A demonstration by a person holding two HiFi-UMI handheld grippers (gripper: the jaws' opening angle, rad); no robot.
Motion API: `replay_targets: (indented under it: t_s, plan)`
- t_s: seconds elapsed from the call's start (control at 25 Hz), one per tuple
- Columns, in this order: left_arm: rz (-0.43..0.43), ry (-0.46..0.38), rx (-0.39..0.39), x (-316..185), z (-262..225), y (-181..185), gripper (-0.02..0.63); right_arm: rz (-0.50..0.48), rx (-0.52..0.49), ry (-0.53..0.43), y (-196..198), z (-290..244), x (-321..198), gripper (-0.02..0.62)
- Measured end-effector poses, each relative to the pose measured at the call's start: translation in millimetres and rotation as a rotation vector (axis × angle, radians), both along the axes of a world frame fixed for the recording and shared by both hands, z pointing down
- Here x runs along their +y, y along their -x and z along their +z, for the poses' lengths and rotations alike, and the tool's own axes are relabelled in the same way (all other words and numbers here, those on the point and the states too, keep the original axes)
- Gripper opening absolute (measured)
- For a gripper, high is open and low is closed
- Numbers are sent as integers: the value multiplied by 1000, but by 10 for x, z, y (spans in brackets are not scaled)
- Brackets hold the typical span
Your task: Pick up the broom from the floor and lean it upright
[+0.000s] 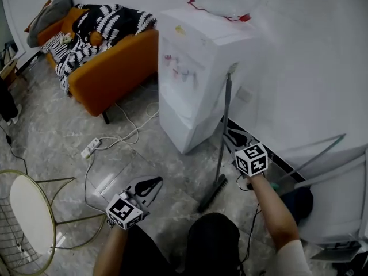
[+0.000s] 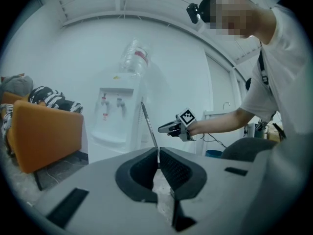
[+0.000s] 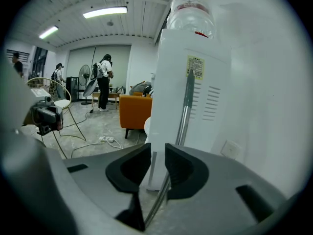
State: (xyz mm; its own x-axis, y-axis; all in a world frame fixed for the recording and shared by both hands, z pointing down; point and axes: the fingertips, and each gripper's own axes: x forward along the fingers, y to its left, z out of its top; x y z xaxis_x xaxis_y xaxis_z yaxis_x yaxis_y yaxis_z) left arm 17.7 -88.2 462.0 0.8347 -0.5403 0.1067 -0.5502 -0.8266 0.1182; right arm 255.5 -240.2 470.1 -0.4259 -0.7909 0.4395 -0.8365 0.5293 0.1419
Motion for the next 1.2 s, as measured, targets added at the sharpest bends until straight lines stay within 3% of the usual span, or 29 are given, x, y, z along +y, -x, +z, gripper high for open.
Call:
replay_targets:
  t_s: [0.16,0.52,0.84,1.2]
  plan:
    - [3,32,-1,-39,191,-14,11,-1,-7,-7,53,80,189,64]
    - [17,36,15,-300,144,-229,12,38,-45,16,1,110,407,0]
    - [68,133,-17,-157,-1011,-491,11,23,-115,74,125,-988,735,-2]
    - [83,180,-82,27,-2392,-393,11,34,-127,134,95,-2431,1107,-2]
